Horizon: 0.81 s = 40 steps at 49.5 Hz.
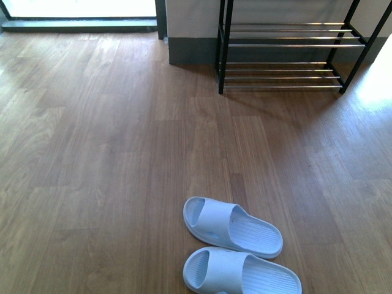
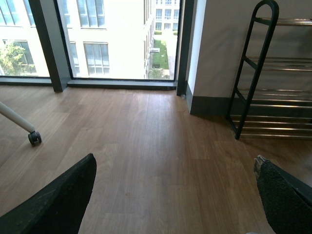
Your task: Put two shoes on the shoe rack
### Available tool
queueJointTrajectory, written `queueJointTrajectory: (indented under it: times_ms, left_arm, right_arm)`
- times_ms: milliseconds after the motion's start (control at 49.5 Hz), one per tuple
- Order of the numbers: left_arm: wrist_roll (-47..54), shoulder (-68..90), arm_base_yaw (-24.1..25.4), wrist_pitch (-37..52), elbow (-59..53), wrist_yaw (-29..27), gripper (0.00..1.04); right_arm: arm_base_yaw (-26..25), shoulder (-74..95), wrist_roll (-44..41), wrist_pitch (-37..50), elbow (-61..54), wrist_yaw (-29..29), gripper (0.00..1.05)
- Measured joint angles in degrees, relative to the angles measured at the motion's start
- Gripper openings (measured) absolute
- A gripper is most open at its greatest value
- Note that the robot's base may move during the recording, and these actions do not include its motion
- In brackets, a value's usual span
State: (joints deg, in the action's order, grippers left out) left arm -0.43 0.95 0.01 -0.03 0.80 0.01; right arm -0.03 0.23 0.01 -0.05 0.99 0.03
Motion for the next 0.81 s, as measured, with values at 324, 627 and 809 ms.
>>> queueJointTrajectory:
  times_ms: [324, 627, 809]
  left_arm:
    - [0.00, 0.00, 0.00, 0.00, 0.00, 0.00, 0.95]
    - [0.00, 0.00, 0.00, 0.00, 0.00, 0.00, 0.95]
    - [0.00, 0.00, 0.00, 0.00, 0.00, 0.00, 0.95]
  right_arm:
    - [0.00, 0.00, 0.00, 0.00, 0.00, 0.00, 0.95]
    - [0.00, 0.00, 0.00, 0.00, 0.00, 0.00, 0.95]
    - [0.00, 0.00, 0.00, 0.00, 0.00, 0.00, 0.95]
